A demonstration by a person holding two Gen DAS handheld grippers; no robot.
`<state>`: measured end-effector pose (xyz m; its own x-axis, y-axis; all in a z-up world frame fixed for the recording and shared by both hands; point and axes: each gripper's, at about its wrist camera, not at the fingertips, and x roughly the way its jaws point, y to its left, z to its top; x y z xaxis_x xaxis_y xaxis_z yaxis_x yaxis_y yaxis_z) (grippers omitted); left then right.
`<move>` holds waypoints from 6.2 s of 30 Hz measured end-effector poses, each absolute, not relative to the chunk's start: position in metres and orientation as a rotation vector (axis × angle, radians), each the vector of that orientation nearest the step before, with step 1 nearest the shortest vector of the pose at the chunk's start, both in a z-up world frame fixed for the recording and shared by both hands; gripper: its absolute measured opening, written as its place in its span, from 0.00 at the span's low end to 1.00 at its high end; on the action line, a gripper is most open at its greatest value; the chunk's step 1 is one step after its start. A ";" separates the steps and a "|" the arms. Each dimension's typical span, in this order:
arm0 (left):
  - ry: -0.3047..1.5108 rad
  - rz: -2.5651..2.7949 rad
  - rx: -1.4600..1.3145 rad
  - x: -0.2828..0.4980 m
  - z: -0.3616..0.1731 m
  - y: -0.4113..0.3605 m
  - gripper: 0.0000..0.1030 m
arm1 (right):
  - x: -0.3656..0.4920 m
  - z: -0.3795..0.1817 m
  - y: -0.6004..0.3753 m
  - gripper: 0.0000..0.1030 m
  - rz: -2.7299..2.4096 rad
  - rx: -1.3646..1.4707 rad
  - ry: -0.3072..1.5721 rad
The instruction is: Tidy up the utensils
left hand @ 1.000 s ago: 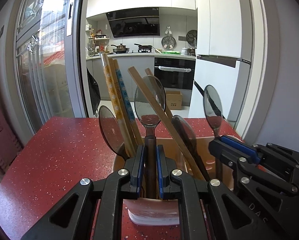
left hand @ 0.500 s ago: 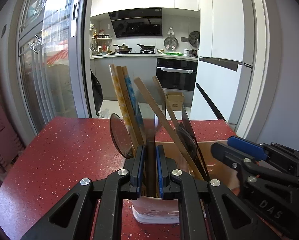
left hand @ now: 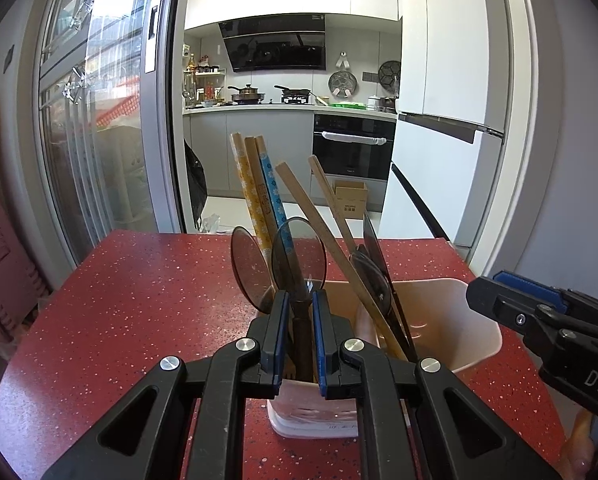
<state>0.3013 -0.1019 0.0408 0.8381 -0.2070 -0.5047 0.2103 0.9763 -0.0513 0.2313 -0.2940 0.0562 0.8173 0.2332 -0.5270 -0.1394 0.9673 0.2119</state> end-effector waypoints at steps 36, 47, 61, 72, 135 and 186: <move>0.562 -0.148 0.005 0.248 0.051 -0.069 1.00 | 0.178 0.051 -0.292 0.96 0.034 0.120 0.621; 0.630 -0.142 0.014 0.219 0.035 -0.055 1.00 | 0.146 0.043 -0.288 1.00 -0.031 0.137 0.624; 0.603 -0.123 0.045 0.172 0.009 -0.042 1.00 | 0.101 0.023 -0.268 1.00 -0.102 0.098 0.616; 0.567 -0.093 0.024 0.153 0.003 -0.033 1.00 | 0.077 0.015 -0.261 1.00 -0.154 0.040 0.570; 0.493 -0.115 0.022 0.138 0.008 -0.042 1.00 | 0.062 0.021 -0.255 1.00 -0.167 0.020 0.479; 0.494 -0.120 0.018 0.135 0.012 -0.045 1.00 | 0.057 0.028 -0.252 1.00 -0.169 0.020 0.472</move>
<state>0.1351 -0.0454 0.0119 0.8733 -0.1109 -0.4744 0.1198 0.9927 -0.0116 0.0573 -0.2523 0.0278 0.8768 -0.1576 -0.4543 0.1669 0.9858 -0.0200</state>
